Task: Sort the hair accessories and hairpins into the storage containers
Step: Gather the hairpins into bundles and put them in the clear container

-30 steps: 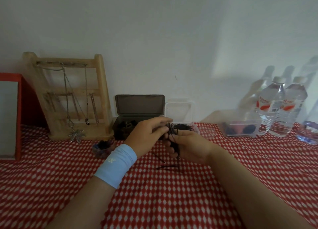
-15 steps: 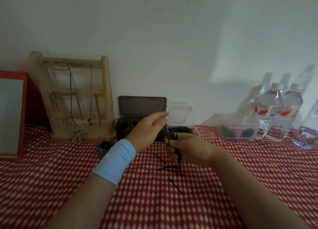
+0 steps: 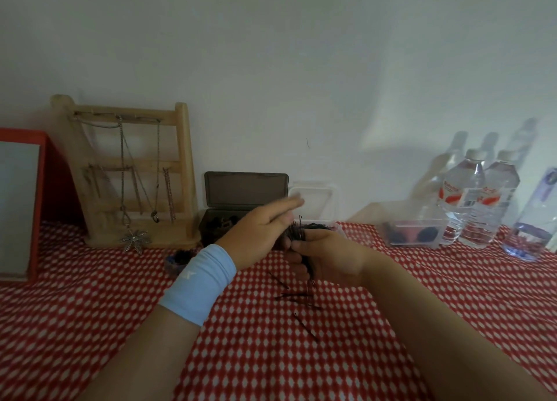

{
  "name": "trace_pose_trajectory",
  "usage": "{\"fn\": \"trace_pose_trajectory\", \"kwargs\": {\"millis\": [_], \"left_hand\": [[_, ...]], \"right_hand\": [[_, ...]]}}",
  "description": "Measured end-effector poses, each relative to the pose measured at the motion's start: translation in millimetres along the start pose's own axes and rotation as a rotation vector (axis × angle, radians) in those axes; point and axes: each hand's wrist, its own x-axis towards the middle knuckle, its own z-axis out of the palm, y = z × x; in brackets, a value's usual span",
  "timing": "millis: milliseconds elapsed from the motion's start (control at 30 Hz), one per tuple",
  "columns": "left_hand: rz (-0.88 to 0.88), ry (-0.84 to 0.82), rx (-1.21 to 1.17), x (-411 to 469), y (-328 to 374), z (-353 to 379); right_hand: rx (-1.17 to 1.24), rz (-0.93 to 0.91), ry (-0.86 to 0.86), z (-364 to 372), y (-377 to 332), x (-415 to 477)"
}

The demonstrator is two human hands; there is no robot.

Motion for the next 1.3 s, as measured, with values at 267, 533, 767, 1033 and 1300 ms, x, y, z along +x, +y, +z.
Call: {"fn": "trace_pose_trajectory", "kwargs": {"millis": [267, 533, 767, 1033, 1300], "left_hand": [[0.059, 0.066, 0.124, -1.3, -4.1, 3.8], [0.044, 0.056, 0.119, -3.3, -4.5, 4.3], [-0.089, 0.074, -0.089, -1.0, -8.8, 9.5], [-0.619, 0.006, -1.02, -1.7, 10.1, 29.0], [-0.787, 0.005, -1.345, -8.1, 9.6, 30.7]], "right_hand": [[-0.016, -0.013, -0.016, -5.0, -3.0, 4.0], [-0.061, -0.029, -0.001, -4.3, -7.6, 4.6], [0.015, -0.054, 0.055, -5.5, 0.9, 6.3], [0.36, -0.469, 0.368, -7.1, -24.5, 11.9], [0.304, -0.54, 0.468, -2.4, -20.1, 10.3]]}}
